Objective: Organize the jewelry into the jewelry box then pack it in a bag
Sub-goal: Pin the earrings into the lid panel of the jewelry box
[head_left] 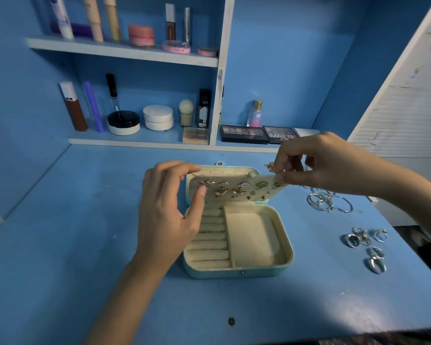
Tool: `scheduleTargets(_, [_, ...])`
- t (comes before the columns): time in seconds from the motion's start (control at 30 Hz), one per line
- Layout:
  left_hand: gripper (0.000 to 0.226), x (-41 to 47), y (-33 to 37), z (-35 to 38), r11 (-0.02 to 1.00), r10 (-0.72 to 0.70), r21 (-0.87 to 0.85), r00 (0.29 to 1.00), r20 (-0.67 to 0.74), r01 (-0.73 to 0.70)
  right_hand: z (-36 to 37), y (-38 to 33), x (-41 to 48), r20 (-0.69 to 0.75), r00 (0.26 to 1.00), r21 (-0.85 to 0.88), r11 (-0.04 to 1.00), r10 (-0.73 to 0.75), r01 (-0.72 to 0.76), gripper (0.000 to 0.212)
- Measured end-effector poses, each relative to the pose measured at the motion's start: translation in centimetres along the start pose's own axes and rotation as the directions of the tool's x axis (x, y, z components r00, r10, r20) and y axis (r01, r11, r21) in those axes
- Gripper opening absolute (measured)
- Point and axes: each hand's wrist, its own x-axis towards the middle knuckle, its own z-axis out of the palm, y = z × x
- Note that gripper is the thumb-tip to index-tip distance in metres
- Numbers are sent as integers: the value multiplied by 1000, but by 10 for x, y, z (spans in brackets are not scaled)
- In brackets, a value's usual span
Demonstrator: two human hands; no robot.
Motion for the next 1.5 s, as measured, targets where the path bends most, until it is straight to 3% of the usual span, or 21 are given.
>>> scheduleTargets(0.13, [16, -3, -10, 0, 993, 112, 27, 993, 24, -113, 0, -3, -4, 34, 999, -13, 999, -30, 30, 8])
scheduleTargets(0.37, [11, -16, -14, -6, 982, 189, -21, 982, 2, -189, 1, -10, -9, 175, 983, -48, 997, -46, 55, 10])
scheduleTargets(0.63, [16, -25, -16, -10, 971, 239, -40, 970, 36, -238, 12, -39, 33, 165, 981, 172, 982, -105, 76, 7])
scheduleTargets(0.77, [14, -27, -16, -12, 969, 246, -37, 968, 49, -244, 31, -54, 55, 301, 945, 329, 944, -128, 23, 10])
scheduleTargets(0.93, [8, -27, -17, -13, 968, 249, -58, 966, 66, -245, 41, -61, 67, 422, 893, 307, 951, -157, 22, 15])
scheduleTargets(1.5, [11, -25, -16, -15, 961, 274, -52, 958, 83, -270, 44, -62, 68, 404, 888, 277, 954, -222, 113, 12])
